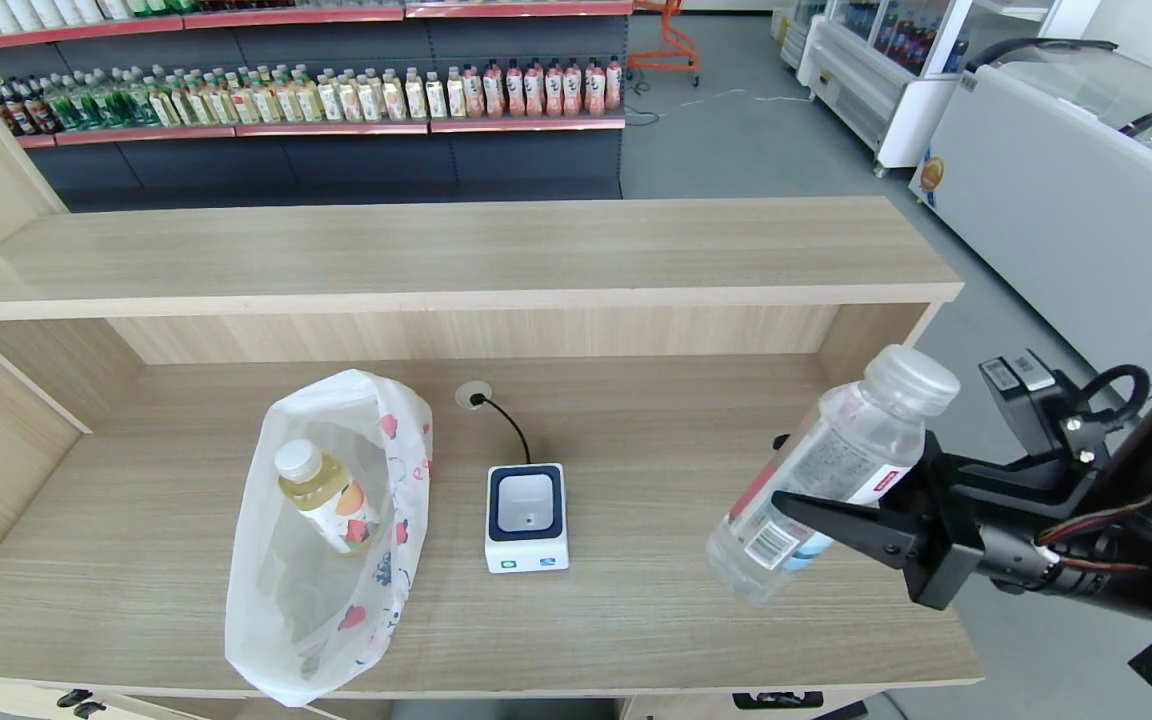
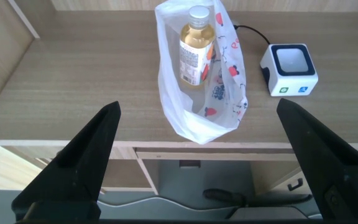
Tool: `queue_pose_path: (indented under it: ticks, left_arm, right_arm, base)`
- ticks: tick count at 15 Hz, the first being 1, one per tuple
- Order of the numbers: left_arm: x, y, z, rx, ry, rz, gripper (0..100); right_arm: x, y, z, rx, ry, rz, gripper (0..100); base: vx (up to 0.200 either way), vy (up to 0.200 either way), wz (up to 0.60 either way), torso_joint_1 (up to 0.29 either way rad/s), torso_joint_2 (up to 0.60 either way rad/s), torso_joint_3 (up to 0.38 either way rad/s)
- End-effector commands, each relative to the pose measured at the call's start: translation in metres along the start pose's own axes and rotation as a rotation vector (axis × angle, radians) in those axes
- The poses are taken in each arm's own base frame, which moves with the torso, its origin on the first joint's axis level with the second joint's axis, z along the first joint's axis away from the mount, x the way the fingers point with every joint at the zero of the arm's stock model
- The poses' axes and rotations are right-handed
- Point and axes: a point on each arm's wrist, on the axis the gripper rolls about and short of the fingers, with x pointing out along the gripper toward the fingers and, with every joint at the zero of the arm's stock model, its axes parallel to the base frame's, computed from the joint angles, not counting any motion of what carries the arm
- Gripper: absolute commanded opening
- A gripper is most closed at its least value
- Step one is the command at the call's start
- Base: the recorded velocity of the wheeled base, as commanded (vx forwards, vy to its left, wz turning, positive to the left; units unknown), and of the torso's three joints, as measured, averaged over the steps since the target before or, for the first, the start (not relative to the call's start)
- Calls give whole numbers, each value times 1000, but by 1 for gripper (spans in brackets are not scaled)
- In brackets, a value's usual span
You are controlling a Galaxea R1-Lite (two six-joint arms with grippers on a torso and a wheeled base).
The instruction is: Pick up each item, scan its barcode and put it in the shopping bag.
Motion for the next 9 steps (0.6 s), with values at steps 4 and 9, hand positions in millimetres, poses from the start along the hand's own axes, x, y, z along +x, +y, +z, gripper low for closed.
queue_pose_path:
  ticks: [4,9]
  left_arm:
    - [0,0,0,0,0,0,100]
    - [0,0,0,-2,0,0,100]
  right_arm:
    - [4,16,14,-39,-34,93,0]
    - [6,36,20,-39,-47,156,0]
  base:
    - [0,0,0,0,0,0]
    - [0,0,0,0,0,0]
